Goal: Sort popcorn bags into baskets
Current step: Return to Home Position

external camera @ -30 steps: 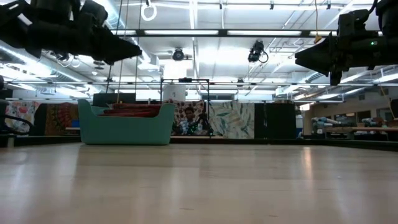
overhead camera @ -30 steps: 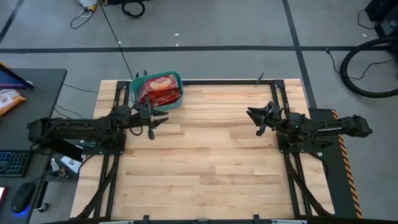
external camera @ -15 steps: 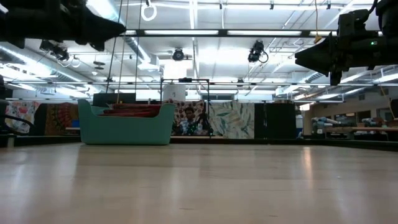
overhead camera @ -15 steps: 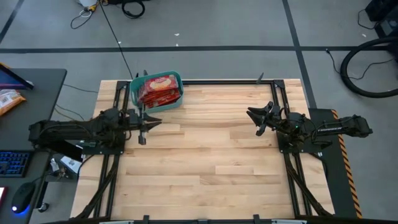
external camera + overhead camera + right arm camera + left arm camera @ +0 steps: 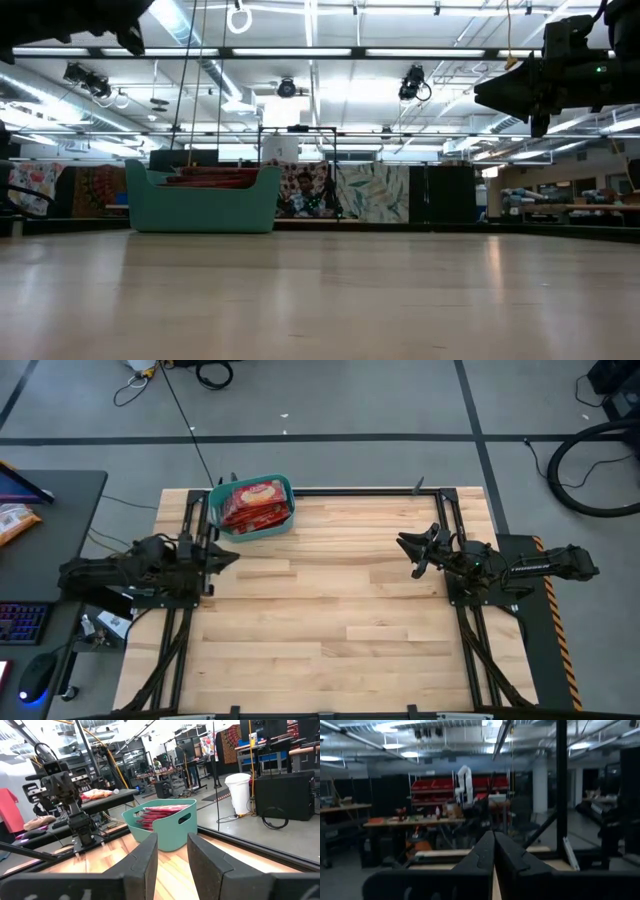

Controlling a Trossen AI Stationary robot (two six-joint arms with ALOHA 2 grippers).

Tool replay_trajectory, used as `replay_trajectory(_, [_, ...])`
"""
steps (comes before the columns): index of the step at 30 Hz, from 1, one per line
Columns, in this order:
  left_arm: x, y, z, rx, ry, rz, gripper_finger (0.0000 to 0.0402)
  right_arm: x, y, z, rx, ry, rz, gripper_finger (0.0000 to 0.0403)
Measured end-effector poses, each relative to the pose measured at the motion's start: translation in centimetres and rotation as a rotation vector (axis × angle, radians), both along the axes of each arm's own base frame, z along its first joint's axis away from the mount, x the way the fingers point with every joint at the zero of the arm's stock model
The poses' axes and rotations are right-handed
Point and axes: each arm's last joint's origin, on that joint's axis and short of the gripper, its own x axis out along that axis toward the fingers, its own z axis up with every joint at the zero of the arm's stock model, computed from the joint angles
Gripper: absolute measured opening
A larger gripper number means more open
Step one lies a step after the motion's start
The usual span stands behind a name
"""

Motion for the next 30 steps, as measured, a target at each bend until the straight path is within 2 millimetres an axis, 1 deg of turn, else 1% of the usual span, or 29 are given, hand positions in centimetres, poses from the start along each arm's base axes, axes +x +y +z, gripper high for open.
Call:
replay_trajectory(2, [-0.55,-0.02,0.12,-0.008,-0.020,-0.003,0.0011,0.00,0.00,0.00,0.000,0.000,0.000,0.0110])
replay_trajectory(5, [-0.96,-0.03,0.25,-0.068,-0.042,-0.022,0.0018,0.00,0.00,-0.01,0.000,0.000,0.000,0.0110])
replay_trajectory(10, [-0.96,-0.03,0.33,-0.176,-0.053,-0.057,0.0026,0.00,0.00,0.00,0.000,0.000,0.000,0.0110])
replay_trajectory(12, [-0.95,-0.03,0.29,-0.189,-0.050,-0.060,0.0026,0.00,0.00,-0.01,0.000,0.000,0.000,0.0110])
replay_trajectory(30, [-0.95,-0.03,0.30,-0.193,-0.051,-0.061,0.0027,0.00,0.00,0.00,0.000,0.000,0.000,0.0110])
